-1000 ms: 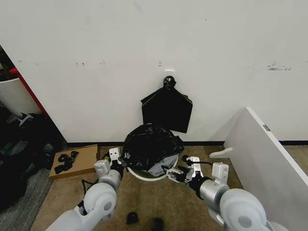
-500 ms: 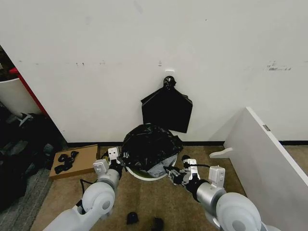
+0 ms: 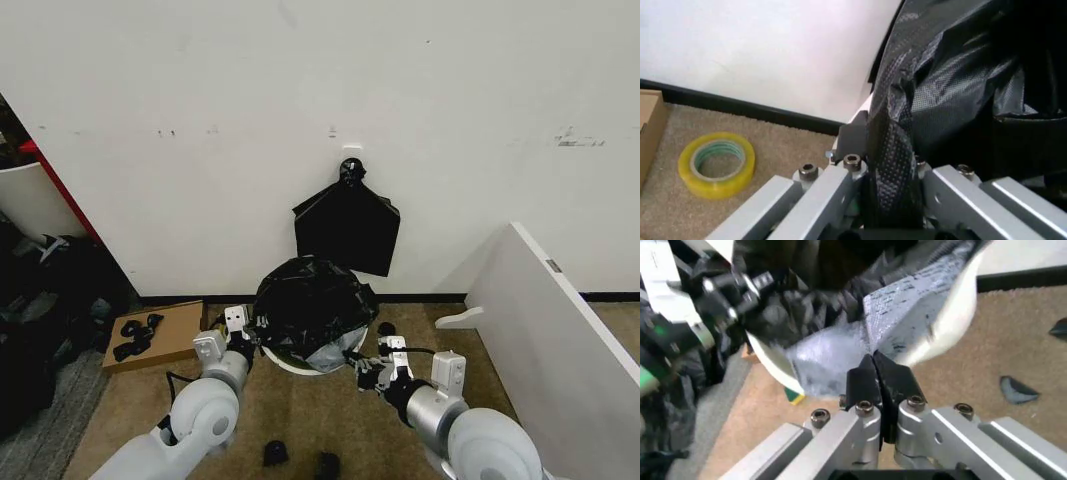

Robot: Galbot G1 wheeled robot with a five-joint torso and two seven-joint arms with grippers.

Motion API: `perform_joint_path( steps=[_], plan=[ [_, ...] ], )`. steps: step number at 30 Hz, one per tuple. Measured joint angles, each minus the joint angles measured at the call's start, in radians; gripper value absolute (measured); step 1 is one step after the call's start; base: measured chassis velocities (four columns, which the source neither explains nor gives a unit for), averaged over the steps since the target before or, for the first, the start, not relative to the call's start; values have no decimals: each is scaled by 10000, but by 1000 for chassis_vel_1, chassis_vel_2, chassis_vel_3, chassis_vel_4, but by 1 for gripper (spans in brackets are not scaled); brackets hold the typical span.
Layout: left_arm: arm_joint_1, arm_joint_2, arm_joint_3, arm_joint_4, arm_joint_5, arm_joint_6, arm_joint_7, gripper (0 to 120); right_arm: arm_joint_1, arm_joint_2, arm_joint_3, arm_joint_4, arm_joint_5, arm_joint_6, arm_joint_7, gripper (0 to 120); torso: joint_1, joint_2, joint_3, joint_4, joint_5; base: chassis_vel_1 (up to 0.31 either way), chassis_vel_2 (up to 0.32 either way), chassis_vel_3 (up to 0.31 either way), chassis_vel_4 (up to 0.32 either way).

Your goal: Place the garbage bag over the trash bin.

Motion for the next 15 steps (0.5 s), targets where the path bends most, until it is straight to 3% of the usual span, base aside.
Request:
perform_joint_path(
  steps=[6, 15],
  plan=[
    [-396, 4, -172, -3, -578, 24, -239, 1, -976, -244, -29, -29, -1401, -96, -421, 0, 0, 0, -1, -4, 0, 0, 0, 0, 0],
    [-404, 103, -189, -256, -825, 129, -342, 1, -873, 144, -383, -577, -1922, -109, -372, 0, 0, 0, 0, -1, 3, 0, 0, 0, 0]
  ],
)
